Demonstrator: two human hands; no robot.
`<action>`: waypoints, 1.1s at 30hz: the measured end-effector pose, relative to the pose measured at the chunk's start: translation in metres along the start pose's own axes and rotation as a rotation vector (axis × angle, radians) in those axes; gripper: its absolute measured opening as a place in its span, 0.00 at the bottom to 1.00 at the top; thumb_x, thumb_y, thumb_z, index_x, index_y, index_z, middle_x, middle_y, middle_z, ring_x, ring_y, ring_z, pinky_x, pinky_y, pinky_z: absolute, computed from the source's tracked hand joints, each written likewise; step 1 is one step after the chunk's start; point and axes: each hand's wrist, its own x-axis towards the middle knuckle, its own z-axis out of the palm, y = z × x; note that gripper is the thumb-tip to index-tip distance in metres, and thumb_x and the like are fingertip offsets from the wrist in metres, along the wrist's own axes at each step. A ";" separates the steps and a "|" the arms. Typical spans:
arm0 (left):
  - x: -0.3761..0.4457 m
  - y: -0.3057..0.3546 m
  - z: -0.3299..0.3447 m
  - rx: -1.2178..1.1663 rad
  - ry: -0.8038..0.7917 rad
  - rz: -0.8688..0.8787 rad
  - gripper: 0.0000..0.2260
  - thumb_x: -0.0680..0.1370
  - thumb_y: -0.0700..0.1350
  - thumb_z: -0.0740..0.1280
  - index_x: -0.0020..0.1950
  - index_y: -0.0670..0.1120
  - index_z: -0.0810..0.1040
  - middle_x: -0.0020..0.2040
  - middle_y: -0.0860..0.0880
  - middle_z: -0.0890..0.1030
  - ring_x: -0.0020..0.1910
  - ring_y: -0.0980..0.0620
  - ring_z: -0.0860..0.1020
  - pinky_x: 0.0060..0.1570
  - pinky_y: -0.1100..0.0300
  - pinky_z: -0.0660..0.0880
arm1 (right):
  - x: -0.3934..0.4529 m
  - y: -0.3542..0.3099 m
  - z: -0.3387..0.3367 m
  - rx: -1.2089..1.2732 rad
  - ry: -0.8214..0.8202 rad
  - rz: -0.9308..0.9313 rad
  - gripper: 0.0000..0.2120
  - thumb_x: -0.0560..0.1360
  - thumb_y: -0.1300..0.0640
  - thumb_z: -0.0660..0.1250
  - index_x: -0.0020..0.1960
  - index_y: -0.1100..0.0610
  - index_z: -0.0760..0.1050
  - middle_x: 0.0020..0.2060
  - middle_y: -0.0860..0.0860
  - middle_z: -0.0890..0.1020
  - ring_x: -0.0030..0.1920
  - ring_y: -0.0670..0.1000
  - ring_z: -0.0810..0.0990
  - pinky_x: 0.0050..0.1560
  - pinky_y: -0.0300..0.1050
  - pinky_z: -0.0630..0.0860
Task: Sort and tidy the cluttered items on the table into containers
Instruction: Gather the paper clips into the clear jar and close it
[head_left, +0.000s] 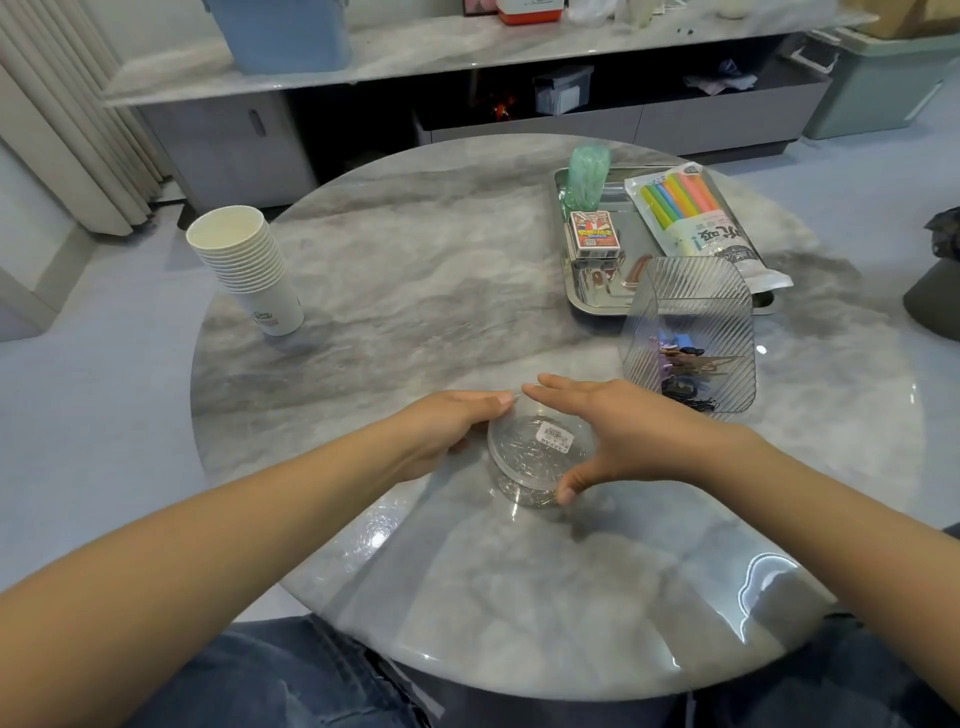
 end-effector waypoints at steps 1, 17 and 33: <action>0.000 0.002 0.001 0.012 0.019 -0.017 0.07 0.79 0.49 0.64 0.50 0.50 0.81 0.48 0.49 0.80 0.44 0.52 0.69 0.38 0.63 0.62 | 0.000 0.000 0.000 0.003 -0.007 0.000 0.55 0.59 0.38 0.76 0.76 0.45 0.50 0.76 0.44 0.52 0.75 0.44 0.54 0.72 0.38 0.54; -0.010 -0.002 0.013 -0.208 0.059 -0.038 0.11 0.82 0.48 0.57 0.48 0.48 0.79 0.41 0.52 0.80 0.42 0.55 0.76 0.48 0.60 0.70 | 0.004 0.001 0.016 0.175 0.086 0.041 0.54 0.60 0.44 0.78 0.76 0.51 0.51 0.72 0.48 0.63 0.70 0.48 0.64 0.66 0.39 0.64; -0.022 0.025 0.040 -0.804 -0.082 -0.091 0.28 0.76 0.67 0.52 0.51 0.48 0.82 0.48 0.44 0.83 0.46 0.43 0.79 0.47 0.48 0.74 | -0.006 -0.009 -0.022 0.455 0.294 0.049 0.48 0.58 0.31 0.67 0.74 0.38 0.51 0.65 0.48 0.66 0.68 0.46 0.62 0.64 0.40 0.62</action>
